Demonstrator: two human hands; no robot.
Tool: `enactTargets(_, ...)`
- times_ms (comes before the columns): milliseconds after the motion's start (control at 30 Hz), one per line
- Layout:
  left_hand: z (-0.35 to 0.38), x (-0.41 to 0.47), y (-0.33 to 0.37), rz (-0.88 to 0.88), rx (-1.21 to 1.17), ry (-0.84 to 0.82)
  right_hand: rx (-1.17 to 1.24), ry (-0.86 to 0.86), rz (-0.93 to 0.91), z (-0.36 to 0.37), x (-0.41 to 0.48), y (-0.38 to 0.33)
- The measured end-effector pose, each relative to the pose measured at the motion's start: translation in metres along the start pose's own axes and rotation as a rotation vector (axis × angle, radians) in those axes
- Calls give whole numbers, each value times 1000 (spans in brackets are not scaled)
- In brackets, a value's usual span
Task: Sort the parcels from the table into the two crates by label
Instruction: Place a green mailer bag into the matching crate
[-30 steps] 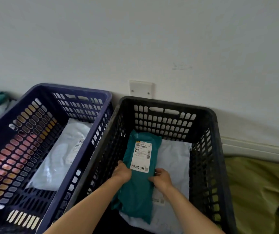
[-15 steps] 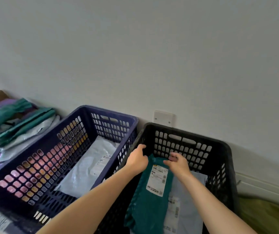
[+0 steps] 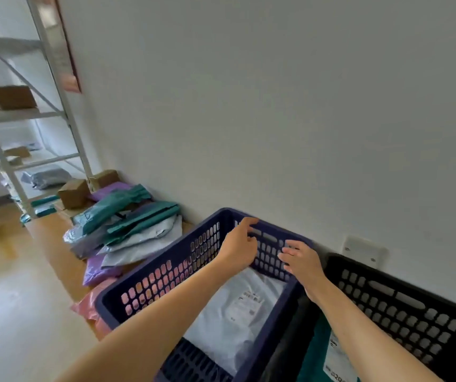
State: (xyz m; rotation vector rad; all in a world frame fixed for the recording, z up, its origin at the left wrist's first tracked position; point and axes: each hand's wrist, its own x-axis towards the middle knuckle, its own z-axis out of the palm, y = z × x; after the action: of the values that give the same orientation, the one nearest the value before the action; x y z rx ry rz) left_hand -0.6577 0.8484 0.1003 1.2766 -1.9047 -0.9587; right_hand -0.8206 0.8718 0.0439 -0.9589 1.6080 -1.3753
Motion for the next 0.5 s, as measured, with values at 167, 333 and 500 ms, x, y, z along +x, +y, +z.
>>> enactTargets(167, -97, 1, -58, -30, 58, 70, -65, -26, -44, 102, 0, -30)
enactTargets(333, -198, 0, -128, -81, 98, 135, -82, -89, -60, 208, -6, -48)
enactTargets(500, -287, -5, -197, -155, 98, 199, -96, -107, -61, 300, -13, -47)
